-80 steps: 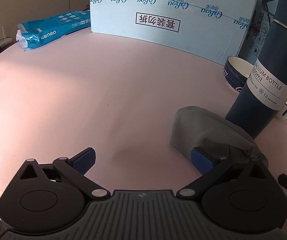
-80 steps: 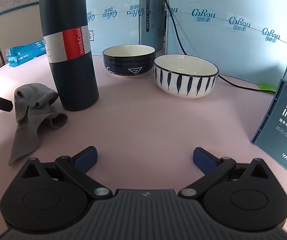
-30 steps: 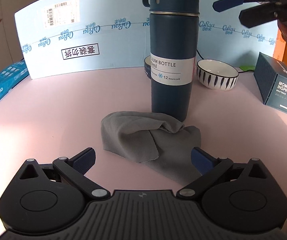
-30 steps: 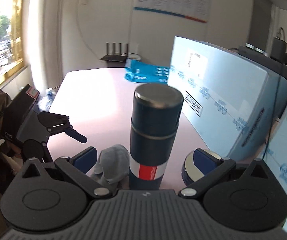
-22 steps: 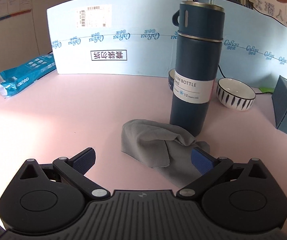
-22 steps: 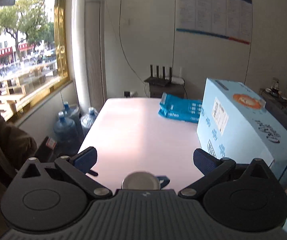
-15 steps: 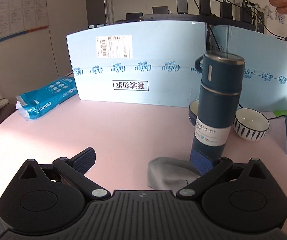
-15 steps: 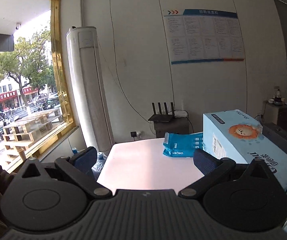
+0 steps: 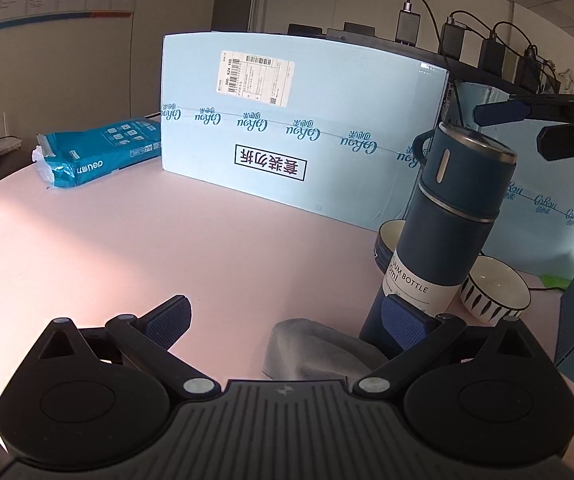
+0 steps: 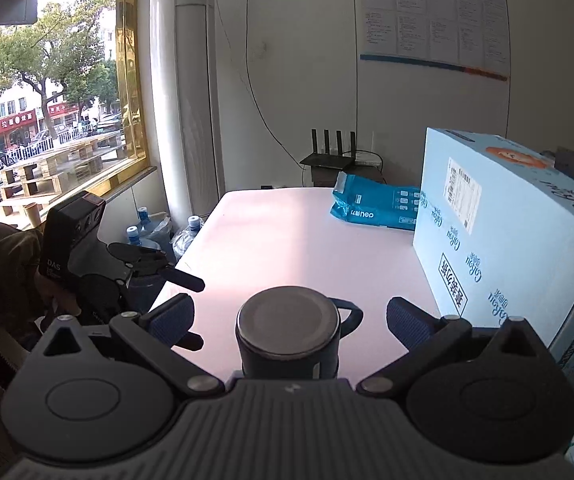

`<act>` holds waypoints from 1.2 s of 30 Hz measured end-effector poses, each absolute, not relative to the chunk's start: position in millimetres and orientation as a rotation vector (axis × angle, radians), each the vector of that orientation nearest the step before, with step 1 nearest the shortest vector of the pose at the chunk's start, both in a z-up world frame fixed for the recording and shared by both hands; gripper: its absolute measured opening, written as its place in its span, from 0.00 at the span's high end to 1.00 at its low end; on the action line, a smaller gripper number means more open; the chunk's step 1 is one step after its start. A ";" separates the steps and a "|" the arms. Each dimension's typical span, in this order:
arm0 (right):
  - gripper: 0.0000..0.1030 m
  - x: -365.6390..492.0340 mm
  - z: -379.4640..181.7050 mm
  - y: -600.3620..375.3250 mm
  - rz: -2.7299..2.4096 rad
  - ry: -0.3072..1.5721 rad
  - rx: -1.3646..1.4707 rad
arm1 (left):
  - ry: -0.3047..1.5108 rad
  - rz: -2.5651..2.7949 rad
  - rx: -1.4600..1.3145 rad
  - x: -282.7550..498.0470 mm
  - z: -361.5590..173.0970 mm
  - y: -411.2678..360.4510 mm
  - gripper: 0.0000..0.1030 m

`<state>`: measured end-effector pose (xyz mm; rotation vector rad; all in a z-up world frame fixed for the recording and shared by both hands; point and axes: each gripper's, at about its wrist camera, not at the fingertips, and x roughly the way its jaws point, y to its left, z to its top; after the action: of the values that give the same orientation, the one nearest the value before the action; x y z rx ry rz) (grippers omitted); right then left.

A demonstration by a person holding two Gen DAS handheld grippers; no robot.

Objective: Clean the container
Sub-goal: 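Close the right gripper on the bottle lid and lift the bottle, then close the left gripper on the grey cloth while the right gripper holds the bottle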

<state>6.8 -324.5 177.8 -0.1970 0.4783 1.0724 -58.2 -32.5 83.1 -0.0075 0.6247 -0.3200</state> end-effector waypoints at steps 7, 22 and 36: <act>0.00 9.4 152.1 -317.9 1.077 0.483 -0.163 | 0.669 -0.306 0.000 -63.5 70.2 -36.2 0.01; 0.32 7.8 143.9 -313.8 0.988 0.541 -0.127 | 0.680 -0.332 0.047 -68.4 56.1 -61.9 0.01; 0.31 7.4 148.8 -312.7 0.929 0.557 -0.114 | 0.701 -0.536 0.400 -49.6 21.0 -105.9 0.01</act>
<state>7.4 -312.7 148.8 -0.1140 0.5565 0.9289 -49.6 -105.9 21.0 0.3999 0.7006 -0.5358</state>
